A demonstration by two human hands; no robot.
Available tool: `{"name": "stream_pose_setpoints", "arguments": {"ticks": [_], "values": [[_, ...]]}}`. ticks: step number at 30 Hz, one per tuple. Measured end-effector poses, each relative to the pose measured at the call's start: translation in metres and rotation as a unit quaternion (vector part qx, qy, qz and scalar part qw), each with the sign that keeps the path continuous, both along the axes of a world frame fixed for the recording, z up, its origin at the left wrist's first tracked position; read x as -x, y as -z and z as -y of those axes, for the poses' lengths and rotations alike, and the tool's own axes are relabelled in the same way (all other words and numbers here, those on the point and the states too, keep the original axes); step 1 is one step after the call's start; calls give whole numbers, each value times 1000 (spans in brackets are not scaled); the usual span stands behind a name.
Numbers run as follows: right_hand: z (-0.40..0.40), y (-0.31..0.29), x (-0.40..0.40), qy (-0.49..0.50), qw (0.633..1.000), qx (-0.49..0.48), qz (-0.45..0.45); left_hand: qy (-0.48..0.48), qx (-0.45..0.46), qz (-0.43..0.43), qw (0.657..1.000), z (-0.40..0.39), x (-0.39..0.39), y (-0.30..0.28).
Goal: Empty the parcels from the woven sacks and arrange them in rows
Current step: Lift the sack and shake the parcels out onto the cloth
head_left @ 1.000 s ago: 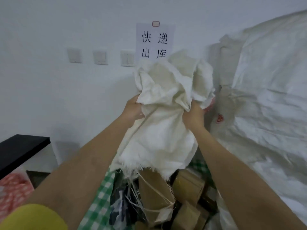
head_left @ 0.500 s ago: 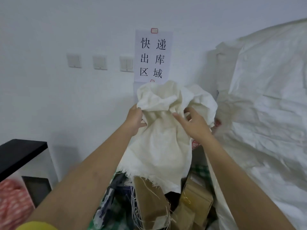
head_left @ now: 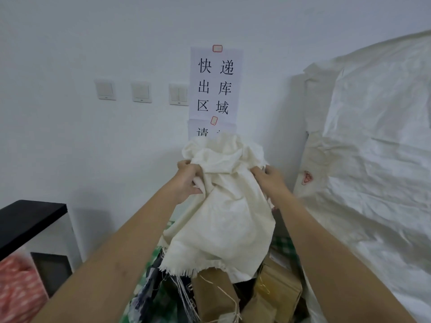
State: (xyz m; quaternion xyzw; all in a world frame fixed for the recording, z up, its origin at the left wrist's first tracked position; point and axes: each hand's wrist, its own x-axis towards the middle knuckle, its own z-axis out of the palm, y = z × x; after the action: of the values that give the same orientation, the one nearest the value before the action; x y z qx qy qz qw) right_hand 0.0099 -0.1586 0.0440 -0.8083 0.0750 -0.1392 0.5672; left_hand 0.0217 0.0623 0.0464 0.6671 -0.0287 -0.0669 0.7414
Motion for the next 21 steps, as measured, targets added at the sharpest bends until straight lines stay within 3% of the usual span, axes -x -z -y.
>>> {"name": "stream_pose_setpoints", "arguments": {"ticks": [4, 8, 14, 16, 19, 21], "values": [[-23, -18, 2, -52, 998, 29, 25, 41, -125, 69, 989, -13, -4, -9], [-44, -39, 7, -149, 984, 95, 12, 68, -297, 161, 939, -5, 2, -25], [-42, -28, 7, -228, 974, 7, -9, 23, -276, 224, 934, 11, 10, -24], [-34, -16, 14, -207, 978, -5, 25, -27, -256, 229, 939, 19, 14, -23], [-14, 9, 17, -126, 986, 70, 86, -84, -216, 225, 946, 25, 14, -21], [-1, 26, 16, -58, 992, 94, 54, -98, -176, 210, 957, 26, 13, -21]]}}
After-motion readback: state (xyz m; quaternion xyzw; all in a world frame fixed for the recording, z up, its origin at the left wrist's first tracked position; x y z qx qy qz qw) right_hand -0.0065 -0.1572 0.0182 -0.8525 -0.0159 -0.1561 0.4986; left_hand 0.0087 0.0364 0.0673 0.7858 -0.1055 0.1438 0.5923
